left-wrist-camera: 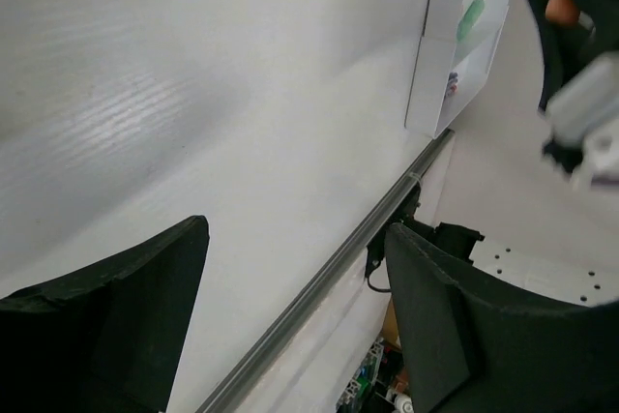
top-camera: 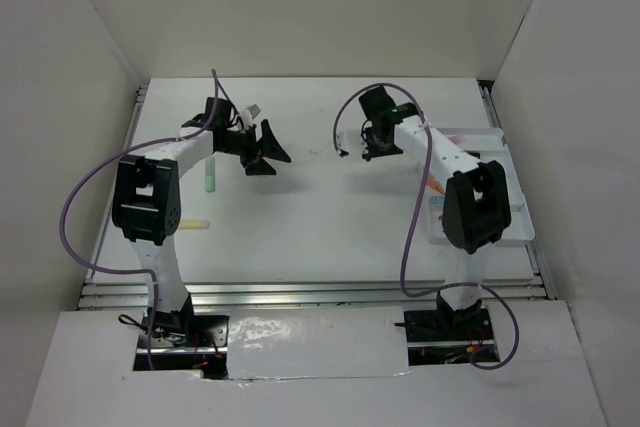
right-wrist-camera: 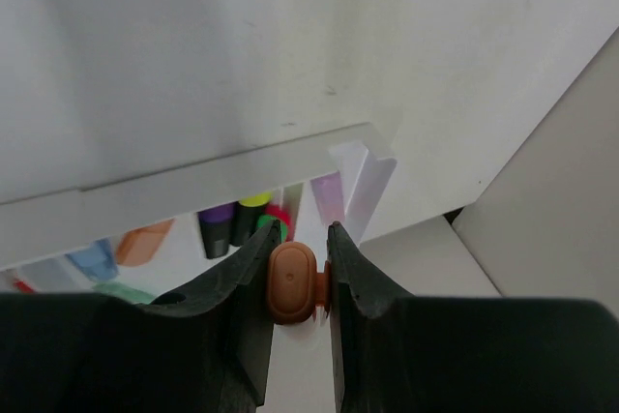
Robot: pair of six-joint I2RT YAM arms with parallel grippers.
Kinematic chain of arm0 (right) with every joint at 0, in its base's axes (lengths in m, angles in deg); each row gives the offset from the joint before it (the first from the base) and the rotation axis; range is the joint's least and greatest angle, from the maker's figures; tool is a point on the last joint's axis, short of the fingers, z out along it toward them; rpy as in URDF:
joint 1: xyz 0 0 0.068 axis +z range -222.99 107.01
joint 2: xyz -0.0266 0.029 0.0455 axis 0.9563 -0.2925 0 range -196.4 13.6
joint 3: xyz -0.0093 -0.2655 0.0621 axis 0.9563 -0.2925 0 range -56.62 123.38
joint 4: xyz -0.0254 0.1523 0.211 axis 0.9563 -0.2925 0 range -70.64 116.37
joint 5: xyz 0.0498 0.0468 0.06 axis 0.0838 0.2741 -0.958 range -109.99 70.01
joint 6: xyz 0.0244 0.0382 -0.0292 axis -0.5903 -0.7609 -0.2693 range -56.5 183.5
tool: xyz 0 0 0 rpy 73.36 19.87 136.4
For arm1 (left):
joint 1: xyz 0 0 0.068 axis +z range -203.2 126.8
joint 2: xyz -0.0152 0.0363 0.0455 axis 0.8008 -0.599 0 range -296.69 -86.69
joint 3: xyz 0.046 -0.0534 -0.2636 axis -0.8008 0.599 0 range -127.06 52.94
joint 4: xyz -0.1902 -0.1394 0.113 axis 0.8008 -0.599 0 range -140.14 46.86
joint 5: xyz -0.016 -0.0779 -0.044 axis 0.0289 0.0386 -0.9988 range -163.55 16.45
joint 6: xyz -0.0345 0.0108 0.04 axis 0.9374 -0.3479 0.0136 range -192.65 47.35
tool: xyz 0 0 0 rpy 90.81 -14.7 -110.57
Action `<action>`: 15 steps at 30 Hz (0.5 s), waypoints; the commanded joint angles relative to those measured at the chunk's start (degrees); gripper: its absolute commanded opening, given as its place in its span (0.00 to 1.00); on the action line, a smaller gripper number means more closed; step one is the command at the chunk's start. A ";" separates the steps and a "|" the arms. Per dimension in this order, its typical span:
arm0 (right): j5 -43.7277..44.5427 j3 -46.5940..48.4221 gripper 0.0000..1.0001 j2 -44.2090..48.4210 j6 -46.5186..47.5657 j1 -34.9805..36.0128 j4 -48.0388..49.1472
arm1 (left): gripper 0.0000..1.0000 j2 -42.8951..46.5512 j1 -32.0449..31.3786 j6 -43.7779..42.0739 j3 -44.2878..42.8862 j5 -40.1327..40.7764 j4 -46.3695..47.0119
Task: Sort the stationery into containers
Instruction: Place the stationery into the container
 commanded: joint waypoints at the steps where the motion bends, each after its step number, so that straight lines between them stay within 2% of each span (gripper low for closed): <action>1: 0.43 8.42 0.01 -6.50 5.18 -4.57 -3.70 | 0.86 1.77 -1.39 -1.24 0.83 -1.18 0.35; 5: -0.37 16.07 0.02 -11.79 8.70 -9.15 -4.77 | 0.86 1.15 -1.92 -1.50 0.66 -2.94 0.80; 15: 3.23 20.92 0.03 -20.05 13.54 -14.34 -2.84 | 0.87 -0.25 -1.92 -2.64 -0.40 -3.74 -0.08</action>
